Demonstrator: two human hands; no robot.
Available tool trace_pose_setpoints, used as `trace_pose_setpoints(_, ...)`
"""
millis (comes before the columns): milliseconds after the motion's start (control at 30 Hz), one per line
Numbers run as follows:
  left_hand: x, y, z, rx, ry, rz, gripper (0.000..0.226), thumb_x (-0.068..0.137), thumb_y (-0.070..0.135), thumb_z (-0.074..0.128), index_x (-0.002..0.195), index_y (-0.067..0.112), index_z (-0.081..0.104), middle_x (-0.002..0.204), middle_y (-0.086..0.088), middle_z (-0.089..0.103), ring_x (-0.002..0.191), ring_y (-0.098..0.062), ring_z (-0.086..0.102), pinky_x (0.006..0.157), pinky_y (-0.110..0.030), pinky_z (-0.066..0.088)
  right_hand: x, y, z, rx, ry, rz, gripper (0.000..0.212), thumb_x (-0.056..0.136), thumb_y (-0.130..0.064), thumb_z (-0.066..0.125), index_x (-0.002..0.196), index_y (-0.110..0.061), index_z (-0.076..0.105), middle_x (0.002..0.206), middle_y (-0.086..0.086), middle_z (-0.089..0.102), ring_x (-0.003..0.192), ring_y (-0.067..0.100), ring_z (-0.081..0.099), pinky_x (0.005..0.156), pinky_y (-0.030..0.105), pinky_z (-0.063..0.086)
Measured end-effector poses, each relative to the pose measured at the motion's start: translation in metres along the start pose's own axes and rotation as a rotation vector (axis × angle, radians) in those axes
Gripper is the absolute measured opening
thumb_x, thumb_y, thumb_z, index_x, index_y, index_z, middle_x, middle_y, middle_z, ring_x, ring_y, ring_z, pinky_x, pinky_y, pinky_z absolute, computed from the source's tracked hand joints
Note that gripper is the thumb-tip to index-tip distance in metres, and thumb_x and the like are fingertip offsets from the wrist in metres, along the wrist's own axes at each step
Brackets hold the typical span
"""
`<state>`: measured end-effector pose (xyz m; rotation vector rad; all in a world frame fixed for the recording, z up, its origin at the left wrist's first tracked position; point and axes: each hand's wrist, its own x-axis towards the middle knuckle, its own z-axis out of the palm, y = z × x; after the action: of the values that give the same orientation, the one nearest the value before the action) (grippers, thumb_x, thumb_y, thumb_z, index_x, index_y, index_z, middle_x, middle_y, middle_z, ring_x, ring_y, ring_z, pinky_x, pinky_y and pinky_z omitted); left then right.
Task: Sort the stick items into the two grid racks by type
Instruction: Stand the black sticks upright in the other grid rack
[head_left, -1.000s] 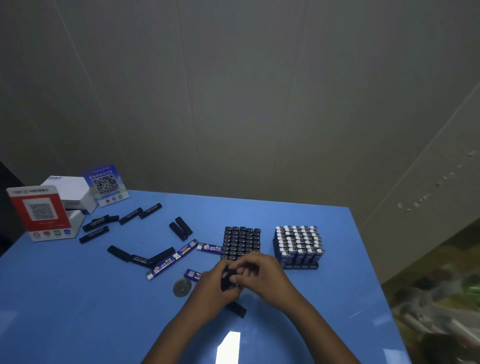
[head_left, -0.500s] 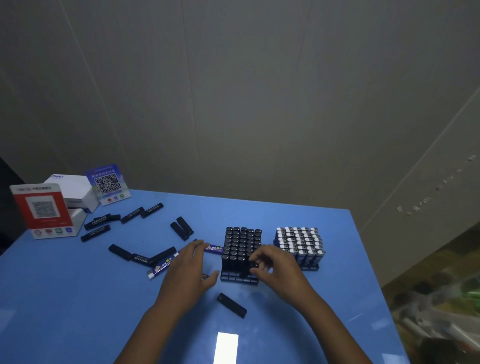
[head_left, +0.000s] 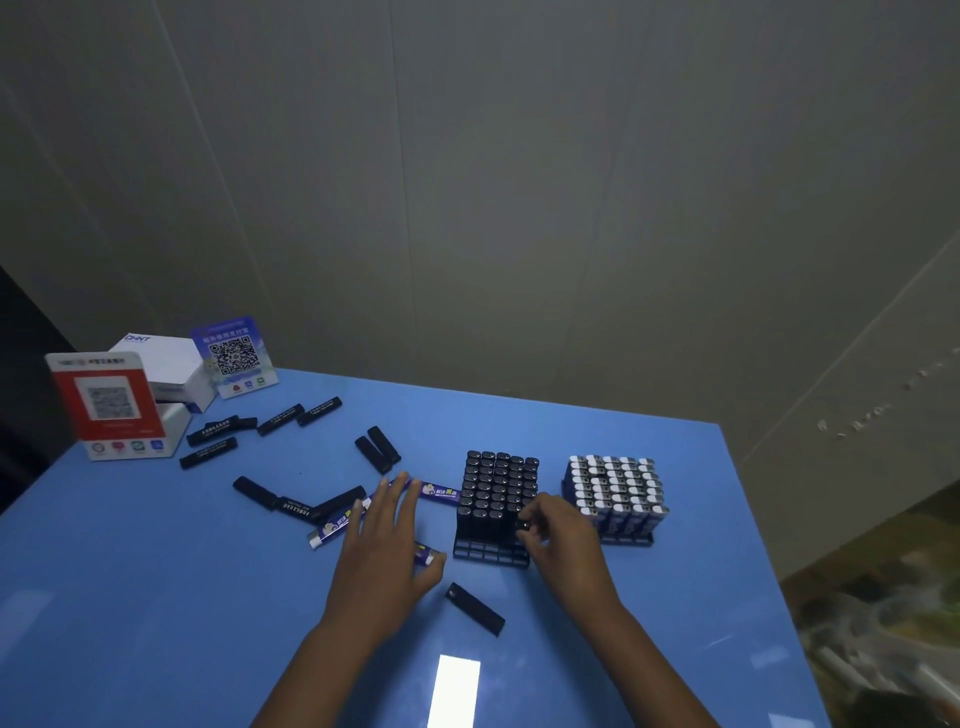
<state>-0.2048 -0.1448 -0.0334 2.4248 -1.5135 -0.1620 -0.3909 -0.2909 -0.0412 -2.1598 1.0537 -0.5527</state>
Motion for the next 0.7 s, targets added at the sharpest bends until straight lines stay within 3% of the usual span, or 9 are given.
trace_pose_setpoints(100,-0.001,-0.002,0.000,-0.012,-0.003,-0.011,0.087,0.093,0.058,0.044,0.156,0.025,-0.006,0.163,0.010,-0.010,0.149,-0.011,-0.013,0.118,-0.034,-0.011,0.001,0.000,0.003,-0.032,-0.001,-0.020,0.031,0.087,-0.005,0.071,0.087,-0.028,0.052,0.085,-0.018,0.052,0.077,-0.002,0.054,0.066,0.010,0.041)
trace_pose_setpoints(267,-0.001,-0.005,-0.001,-0.037,-0.016,-0.018,0.085,0.094,0.056,0.045,0.155,0.025,-0.006,0.163,0.010,-0.006,0.150,-0.011,-0.010,0.120,-0.034,-0.009,0.003,0.000,0.005,-0.109,-0.001,-0.059,0.023,0.088,-0.005,0.069,0.084,-0.021,0.052,0.086,-0.009,0.052,0.074,0.005,0.052,0.064,0.019,0.041)
trace_pose_setpoints(400,-0.001,-0.005,-0.002,-0.060,-0.028,-0.020,0.085,0.094,0.054,0.047,0.155,0.024,-0.003,0.163,0.010,-0.004,0.150,-0.012,-0.007,0.121,-0.035,-0.007,0.002,0.000,0.009,-0.190,-0.029,-0.114,0.021,0.089,-0.005,0.067,0.082,-0.017,0.053,0.087,-0.010,0.048,0.074,0.007,0.051,0.063,0.012,0.037)
trace_pose_setpoints(500,-0.001,-0.005,-0.006,-0.065,-0.030,-0.024,0.083,0.093,0.056,0.044,0.156,0.023,0.000,0.163,0.008,0.000,0.151,-0.013,-0.004,0.119,-0.034,-0.008,0.006,-0.002,0.009,-0.258,-0.039,-0.138,0.015,0.089,-0.005,0.065,0.083,-0.013,0.054,0.088,-0.006,0.051,0.075,0.012,0.052,0.062,0.028,0.047)
trace_pose_setpoints(567,-0.002,-0.006,-0.008,-0.048,-0.047,-0.036,0.082,0.094,0.055,0.045,0.156,0.023,0.000,0.163,0.008,-0.001,0.151,-0.013,-0.004,0.118,-0.033,-0.009,0.010,-0.006,0.007,-0.298,-0.068,-0.157,0.011,0.091,-0.010,0.065,0.084,-0.013,0.056,0.090,-0.003,0.051,0.078,0.014,0.052,0.063,0.034,0.050)
trace_pose_setpoints(700,-0.003,-0.019,-0.014,-0.074,-0.054,-0.064,0.083,0.093,0.049,0.051,0.156,0.022,0.005,0.163,0.007,0.001,0.151,-0.013,-0.003,0.120,-0.036,-0.006,0.020,-0.022,-0.002,-0.332,-0.062,-0.163,0.014,0.096,-0.031,0.062,0.094,-0.017,0.060,0.100,-0.005,0.051,0.089,0.013,0.052,0.068,0.029,0.048)
